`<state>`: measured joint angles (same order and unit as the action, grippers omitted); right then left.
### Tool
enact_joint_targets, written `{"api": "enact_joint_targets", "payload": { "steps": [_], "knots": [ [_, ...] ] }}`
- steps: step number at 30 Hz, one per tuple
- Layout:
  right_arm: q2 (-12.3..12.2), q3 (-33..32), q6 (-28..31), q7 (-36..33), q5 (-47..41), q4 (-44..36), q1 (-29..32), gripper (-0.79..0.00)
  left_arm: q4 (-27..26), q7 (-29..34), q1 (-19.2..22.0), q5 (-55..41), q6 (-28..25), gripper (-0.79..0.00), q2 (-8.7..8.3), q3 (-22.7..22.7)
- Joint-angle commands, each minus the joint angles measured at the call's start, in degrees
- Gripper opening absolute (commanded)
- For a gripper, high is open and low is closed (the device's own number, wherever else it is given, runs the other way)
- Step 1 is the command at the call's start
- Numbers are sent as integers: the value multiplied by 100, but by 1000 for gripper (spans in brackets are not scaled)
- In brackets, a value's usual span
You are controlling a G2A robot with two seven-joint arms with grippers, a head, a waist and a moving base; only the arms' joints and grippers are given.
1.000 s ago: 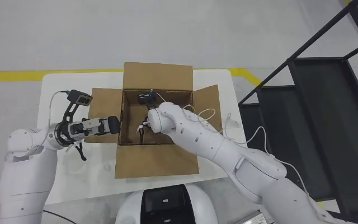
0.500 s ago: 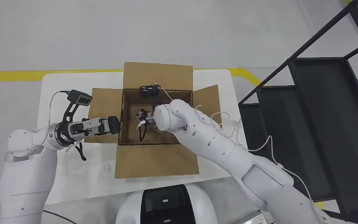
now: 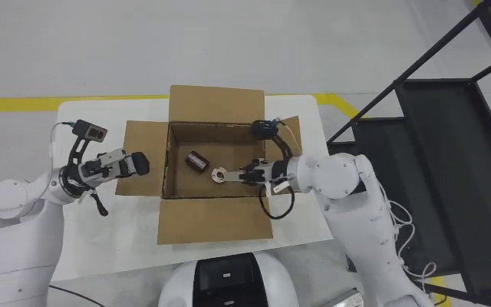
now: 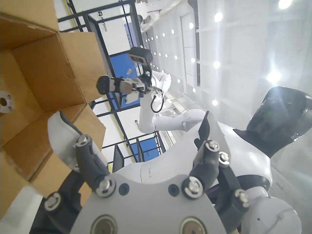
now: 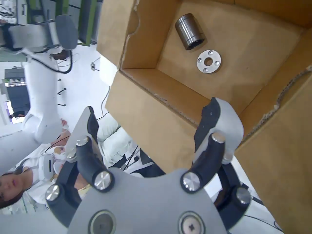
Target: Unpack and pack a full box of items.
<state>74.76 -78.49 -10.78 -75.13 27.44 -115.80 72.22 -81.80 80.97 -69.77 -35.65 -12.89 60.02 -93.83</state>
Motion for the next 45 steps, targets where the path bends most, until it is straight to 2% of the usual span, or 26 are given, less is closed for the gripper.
{"api": "enact_joint_targets", "payload": {
  "steps": [1, 7, 12, 14, 17, 22, 29, 32, 38, 41, 45],
  "knots": [
    [-41, -400, 139, -6, -272, -112, 153, 0, 179, -32, -6, 55, 39, 0, -44, -218],
    [-150, -1374, 384, 253, -827, -162, 529, 0, 695, -103, -21, 100, 63, 0, -153, -684],
    [-218, -1974, 503, 564, -1157, 41, 746, 0, 1101, -359, 20, 111, -230, 0, -204, -922],
    [-248, -2188, 462, 720, -1121, 147, 814, 0, 1271, -577, 0, 155, -455, 0, -207, -964],
    [-284, -2402, 328, 1027, -955, 309, 918, 0, 1569, -879, 57, 464, -501, 0, -215, -862],
    [-324, -2371, -25, 1437, -531, 588, 990, 0, 2084, -1245, 360, 841, -616, 0, -183, -473],
    [-371, -2033, -144, 1407, -372, 944, 904, 0, 3068, -1353, 1047, 1129, -865, 0, -79, 209],
    [-391, -1940, -35, 1307, -498, 1022, 883, 0, 3429, -1195, 1326, 1016, -907, 0, -15, 467],
    [-438, -1882, 395, 977, -1026, 954, 915, 0, 3916, -333, 1662, 112, -1042, 0, 116, 734],
    [-463, -1822, 522, 889, -1141, 823, 971, 0, 3989, -68, 1723, -248, -1110, 0, 154, 769],
    [-492, -1722, 626, 847, -1246, 650, 1041, 0, 3512, 2, 1562, -669, -1041, 0, 179, 775]
  ]
}}
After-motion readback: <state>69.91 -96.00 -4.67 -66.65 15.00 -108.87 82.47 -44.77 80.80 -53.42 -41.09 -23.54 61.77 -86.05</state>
